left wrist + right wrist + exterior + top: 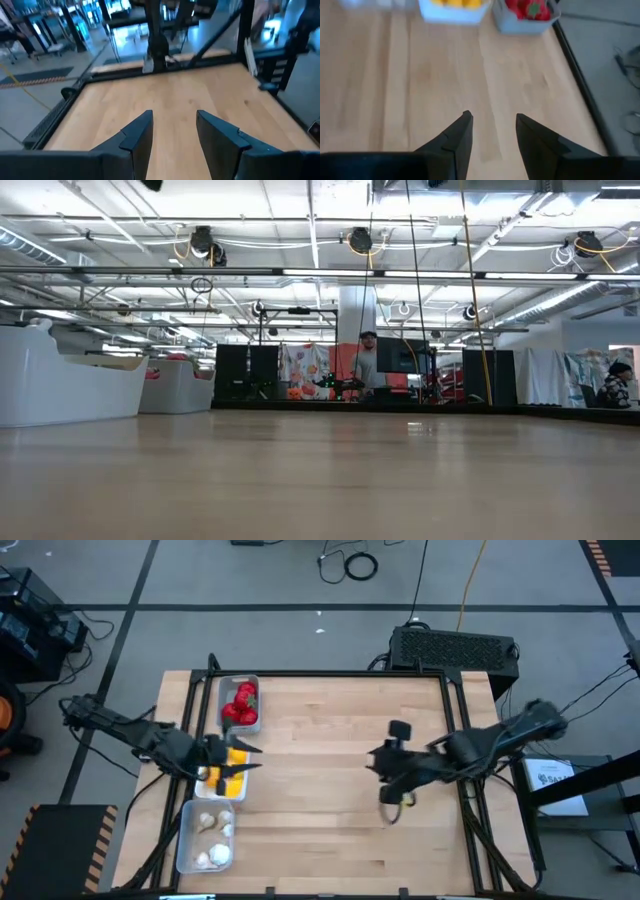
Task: Sort produce into baskets
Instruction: Return to Home Position
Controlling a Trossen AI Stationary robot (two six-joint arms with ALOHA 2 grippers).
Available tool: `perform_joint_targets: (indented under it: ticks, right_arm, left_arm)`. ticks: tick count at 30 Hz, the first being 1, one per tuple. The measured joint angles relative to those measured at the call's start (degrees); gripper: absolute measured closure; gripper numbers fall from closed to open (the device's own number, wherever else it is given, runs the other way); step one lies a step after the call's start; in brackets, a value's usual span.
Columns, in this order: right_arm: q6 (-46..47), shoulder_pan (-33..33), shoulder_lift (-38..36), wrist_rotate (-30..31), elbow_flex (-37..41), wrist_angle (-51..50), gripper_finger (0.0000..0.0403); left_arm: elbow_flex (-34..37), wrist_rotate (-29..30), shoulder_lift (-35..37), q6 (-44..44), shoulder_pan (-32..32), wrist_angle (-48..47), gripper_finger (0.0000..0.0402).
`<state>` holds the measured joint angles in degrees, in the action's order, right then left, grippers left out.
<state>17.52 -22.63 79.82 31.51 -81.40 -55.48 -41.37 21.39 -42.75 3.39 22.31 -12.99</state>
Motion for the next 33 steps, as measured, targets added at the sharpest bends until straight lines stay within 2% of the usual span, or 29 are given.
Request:
perform_joint_targets:
  ticks: [4, 9, 15, 21, 27, 33]
  right_arm:
    - [-0.4, 1.7, -11.8, -0.3, 19.3, 21.6, 0.0266]
    - [-4.8, 3.5, -22.7, -0.8, 39.0, 46.0, 0.0273]
    - [-5.4, 8.7, -31.2, -9.2, 56.5, 67.2, 0.0281]
    - [-1.3, 12.8, -36.6, -15.2, 66.4, 74.5, 0.0295]
    - [1.1, 13.7, -42.1, -15.3, 72.9, 74.6, 0.0317]
    - [0.7, 13.7, -48.4, -15.2, 74.9, 72.4, 0.0352]
  left_arm:
    - [7.9, -0.2, 9.4, -1.3, -0.5, 3.3, 0.0242]
    - [18.7, -0.1, 21.2, -4.7, -1.7, 7.0, 0.0242]
    - [27.7, 0.3, 32.4, -8.8, -3.4, 9.7, 0.0242]
    - [33.9, 0.5, 38.9, -12.2, -4.5, 9.7, 0.0242]
    - [39.2, 0.5, 40.8, -17.9, -5.1, 11.6, 0.0242]
    - [39.5, 0.2, 40.4, -17.6, -5.1, 14.1, 0.0242]
